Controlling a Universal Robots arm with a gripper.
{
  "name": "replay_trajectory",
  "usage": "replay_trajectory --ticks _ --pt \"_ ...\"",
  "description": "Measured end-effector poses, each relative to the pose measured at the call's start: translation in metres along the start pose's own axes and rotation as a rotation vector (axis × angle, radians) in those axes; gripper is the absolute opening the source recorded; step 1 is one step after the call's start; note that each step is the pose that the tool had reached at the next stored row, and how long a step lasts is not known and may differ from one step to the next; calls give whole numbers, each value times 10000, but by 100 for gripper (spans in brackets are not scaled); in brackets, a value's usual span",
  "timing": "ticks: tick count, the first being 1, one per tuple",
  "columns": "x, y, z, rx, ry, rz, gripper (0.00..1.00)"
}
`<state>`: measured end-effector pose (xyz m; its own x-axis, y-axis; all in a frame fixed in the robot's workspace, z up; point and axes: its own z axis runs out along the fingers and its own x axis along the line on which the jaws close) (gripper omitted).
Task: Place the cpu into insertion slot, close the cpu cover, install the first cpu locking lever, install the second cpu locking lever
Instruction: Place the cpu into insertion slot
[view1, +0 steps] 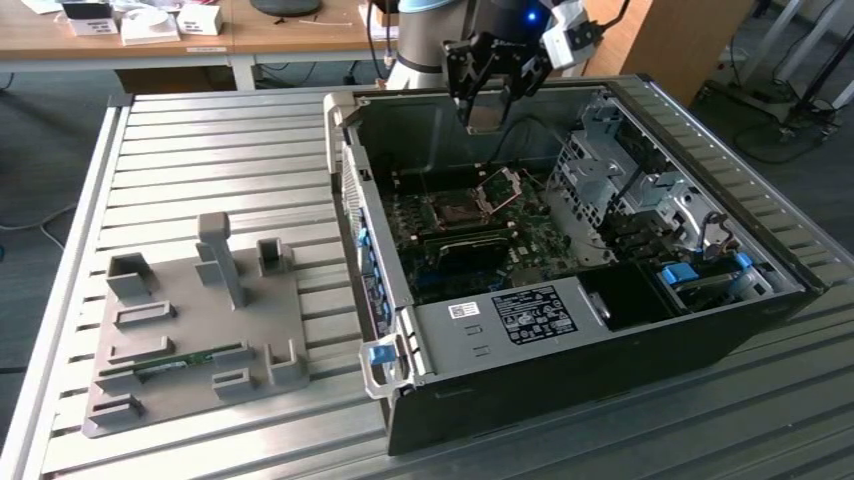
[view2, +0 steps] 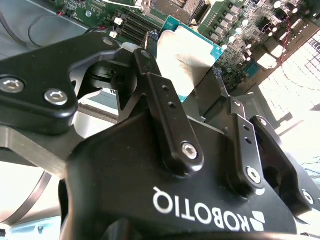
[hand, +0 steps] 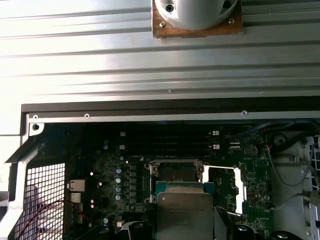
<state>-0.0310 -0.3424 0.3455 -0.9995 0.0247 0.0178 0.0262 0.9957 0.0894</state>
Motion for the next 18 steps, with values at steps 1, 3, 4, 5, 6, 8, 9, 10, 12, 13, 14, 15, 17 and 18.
replay_trajectory --ticks 1,3,4,5,6,8,9,10,12,13,14,15,17,18 --pt "0 0 5 0 0 0 54" --pt "0 0 9 2 1 0 54" --pt "0 -1 9 2 1 0 54" --pt "-1 -2 20 1 0 0 54" --pt "-1 -3 36 0 0 1 54" --pt "-1 -3 36 0 0 0 54" --pt "-1 -3 36 0 0 0 54" --pt "-1 -3 36 0 0 0 54" --pt "-1 -3 36 0 0 0 54" --pt "-1 -3 37 0 0 0 54" --pt "-1 -3 40 -1 -1 0 54" --pt "-1 -3 45 -3 -2 0 54" --pt "-1 -5 59 -2 -1 0 54" --pt "-1 -6 71 -1 0 0 54"
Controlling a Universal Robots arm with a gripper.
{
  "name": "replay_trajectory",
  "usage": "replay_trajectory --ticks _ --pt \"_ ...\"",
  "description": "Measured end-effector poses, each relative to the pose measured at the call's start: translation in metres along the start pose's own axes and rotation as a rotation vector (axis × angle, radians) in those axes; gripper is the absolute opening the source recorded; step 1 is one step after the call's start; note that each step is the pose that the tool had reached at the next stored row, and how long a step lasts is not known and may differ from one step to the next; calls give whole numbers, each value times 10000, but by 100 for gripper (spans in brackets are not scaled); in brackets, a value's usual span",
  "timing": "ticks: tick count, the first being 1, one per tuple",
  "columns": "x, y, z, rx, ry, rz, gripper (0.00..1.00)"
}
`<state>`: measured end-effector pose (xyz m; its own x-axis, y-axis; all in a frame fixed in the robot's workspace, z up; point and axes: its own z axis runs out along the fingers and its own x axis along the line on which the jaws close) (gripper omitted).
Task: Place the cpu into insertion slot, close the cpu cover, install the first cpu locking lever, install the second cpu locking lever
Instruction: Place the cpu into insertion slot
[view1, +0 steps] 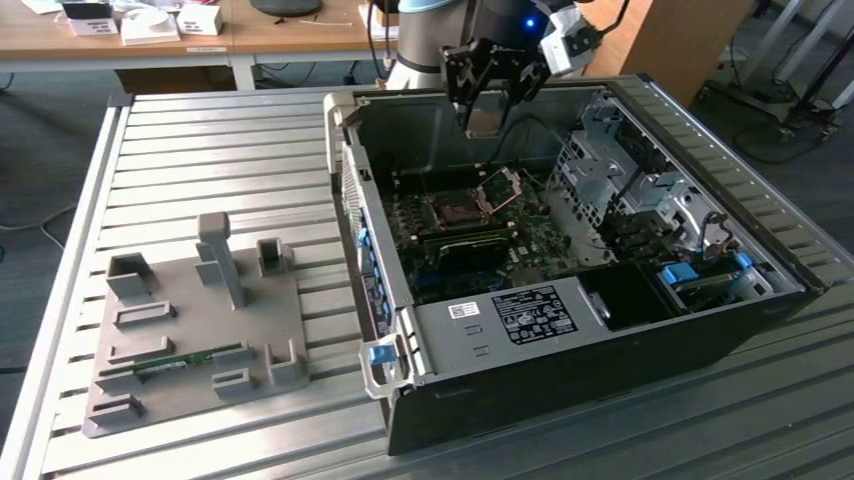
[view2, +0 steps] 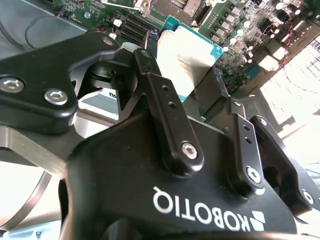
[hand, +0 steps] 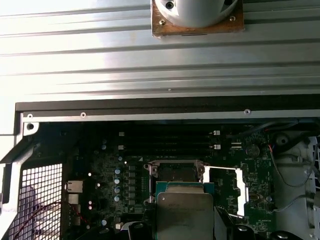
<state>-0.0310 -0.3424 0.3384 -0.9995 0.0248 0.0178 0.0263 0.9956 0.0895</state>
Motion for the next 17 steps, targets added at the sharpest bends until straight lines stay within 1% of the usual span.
replay_trajectory --ticks 12,17 --pt "-3 -14 155 0 -4 -1 54" --pt "-3 -15 162 2 -4 0 54"
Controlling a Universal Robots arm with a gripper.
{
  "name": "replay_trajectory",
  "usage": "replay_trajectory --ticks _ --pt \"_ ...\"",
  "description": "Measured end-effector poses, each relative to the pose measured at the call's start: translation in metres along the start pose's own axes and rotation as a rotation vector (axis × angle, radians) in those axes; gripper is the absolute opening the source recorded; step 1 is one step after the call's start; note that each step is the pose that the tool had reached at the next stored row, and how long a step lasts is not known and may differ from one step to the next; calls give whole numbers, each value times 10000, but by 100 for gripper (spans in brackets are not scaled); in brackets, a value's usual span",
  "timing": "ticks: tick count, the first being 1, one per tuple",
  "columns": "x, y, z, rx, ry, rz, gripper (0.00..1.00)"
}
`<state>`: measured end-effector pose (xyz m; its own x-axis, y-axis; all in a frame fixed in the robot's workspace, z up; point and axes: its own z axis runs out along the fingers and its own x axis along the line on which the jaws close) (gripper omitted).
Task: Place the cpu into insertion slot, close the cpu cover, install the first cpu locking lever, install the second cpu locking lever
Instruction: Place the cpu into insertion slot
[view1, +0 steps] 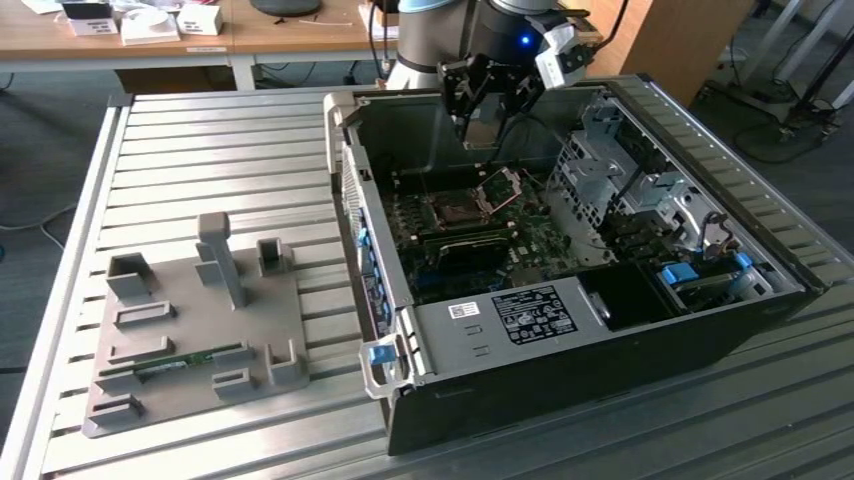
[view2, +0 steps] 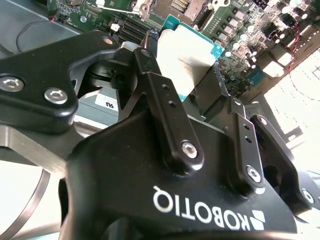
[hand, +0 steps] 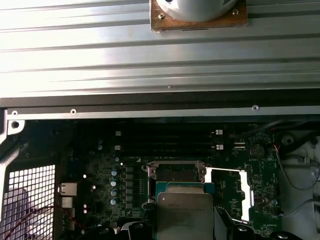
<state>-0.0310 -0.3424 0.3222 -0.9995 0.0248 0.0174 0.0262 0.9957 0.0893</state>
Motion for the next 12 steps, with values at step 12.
replay_trajectory --ticks 12 --pt "-1 -4 48 1 0 0 54"
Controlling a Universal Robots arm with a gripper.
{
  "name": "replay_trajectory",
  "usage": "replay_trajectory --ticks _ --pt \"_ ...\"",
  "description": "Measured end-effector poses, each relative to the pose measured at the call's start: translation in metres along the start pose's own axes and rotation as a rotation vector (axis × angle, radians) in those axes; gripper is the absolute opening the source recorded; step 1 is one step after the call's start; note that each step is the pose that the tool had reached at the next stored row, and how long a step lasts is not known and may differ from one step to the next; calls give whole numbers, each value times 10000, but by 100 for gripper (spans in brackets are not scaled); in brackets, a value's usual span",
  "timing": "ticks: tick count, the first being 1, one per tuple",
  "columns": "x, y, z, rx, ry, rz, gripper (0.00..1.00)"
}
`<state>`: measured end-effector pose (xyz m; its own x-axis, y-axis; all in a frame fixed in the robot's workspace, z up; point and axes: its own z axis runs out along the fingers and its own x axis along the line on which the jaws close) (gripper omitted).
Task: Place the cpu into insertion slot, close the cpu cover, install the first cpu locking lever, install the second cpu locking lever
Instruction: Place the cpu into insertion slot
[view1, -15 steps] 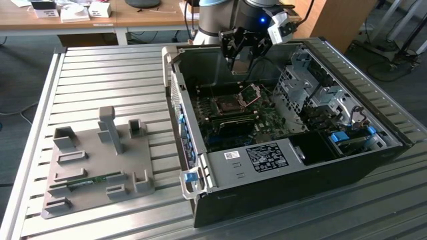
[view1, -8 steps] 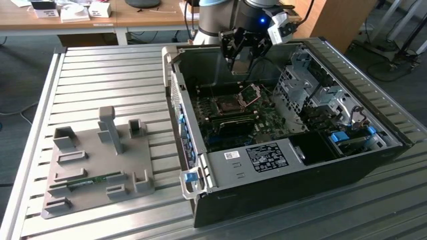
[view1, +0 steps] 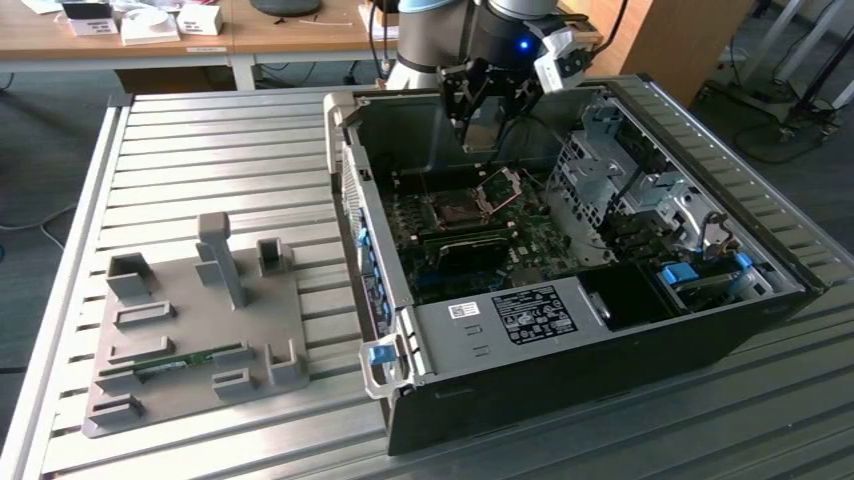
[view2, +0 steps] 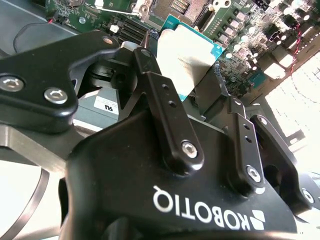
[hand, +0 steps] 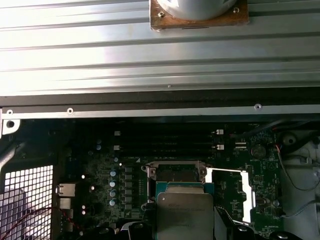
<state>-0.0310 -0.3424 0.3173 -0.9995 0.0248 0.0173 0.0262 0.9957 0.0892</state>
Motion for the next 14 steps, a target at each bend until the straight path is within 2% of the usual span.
replay_trajectory --ticks 14 --pt "-1 -2 25 -1 -1 0 54"
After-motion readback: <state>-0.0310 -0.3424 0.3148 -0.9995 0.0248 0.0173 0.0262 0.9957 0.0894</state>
